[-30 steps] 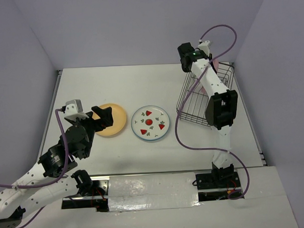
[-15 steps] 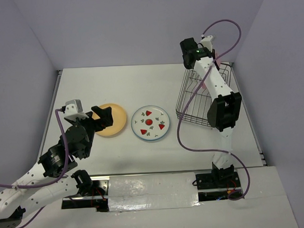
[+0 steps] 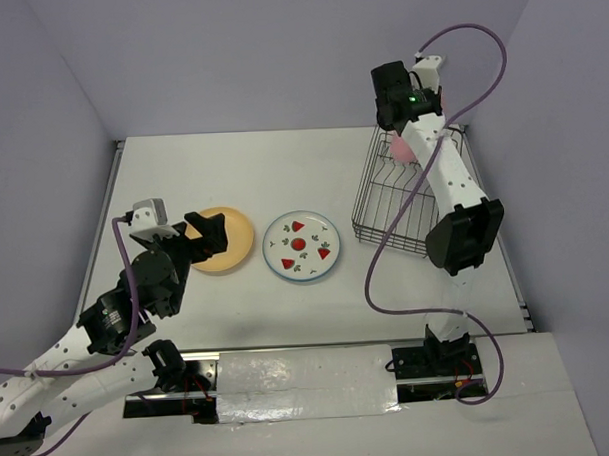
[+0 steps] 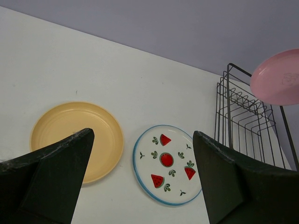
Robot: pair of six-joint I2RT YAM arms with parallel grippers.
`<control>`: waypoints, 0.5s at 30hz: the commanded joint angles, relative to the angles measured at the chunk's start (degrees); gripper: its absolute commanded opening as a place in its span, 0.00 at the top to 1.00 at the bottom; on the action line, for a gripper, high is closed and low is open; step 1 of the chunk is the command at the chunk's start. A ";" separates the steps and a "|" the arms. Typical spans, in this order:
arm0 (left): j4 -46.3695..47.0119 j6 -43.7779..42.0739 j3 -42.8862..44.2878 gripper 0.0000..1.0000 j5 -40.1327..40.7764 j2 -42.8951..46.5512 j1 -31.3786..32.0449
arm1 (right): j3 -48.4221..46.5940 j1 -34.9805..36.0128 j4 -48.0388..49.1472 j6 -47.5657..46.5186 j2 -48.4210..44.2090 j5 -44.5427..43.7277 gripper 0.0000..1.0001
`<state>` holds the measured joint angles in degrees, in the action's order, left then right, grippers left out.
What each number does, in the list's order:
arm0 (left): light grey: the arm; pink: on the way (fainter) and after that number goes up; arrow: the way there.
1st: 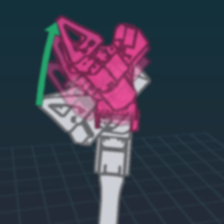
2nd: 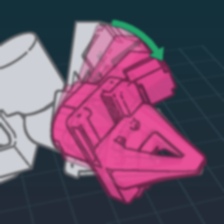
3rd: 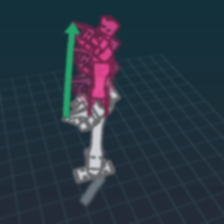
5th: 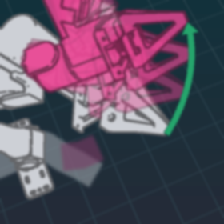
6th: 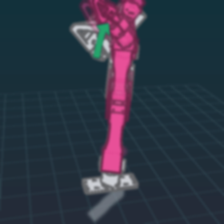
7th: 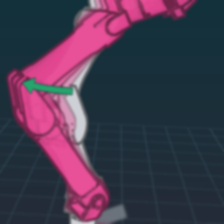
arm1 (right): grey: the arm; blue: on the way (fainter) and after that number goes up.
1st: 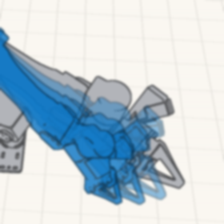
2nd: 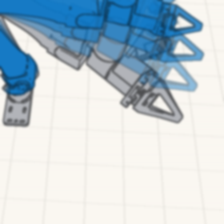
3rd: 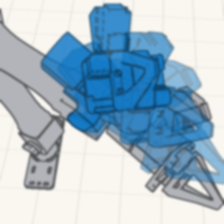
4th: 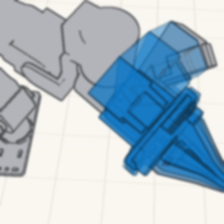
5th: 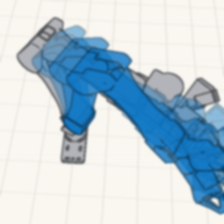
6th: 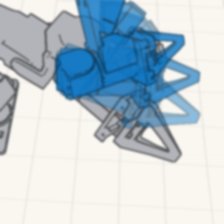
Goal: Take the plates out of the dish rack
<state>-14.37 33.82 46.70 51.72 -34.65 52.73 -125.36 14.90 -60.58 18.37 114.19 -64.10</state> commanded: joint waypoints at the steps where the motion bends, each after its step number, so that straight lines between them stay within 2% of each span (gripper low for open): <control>1: 3.56 -1.74 -0.03 0.01 -1.53 0.64 0.36 | 1.43 2.14 4.75 1.23 -7.48 8.23 1.00; 6: 2.77 -2.01 1.46 0.01 -4.26 1.96 0.44 | 9.95 7.59 13.81 0.09 -14.16 24.78 1.00; 11: -0.48 -0.87 4.54 0.01 -3.74 4.50 0.53 | 15.13 15.76 22.42 1.22 -14.26 39.28 1.00; 15: -0.83 -0.43 4.28 0.01 -3.65 7.05 0.62 | 14.62 23.50 24.89 3.86 -9.70 41.41 1.00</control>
<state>-15.79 33.17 49.10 48.12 -29.36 53.04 -110.69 34.20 -42.61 19.29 102.54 -29.52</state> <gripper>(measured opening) 0.988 0.113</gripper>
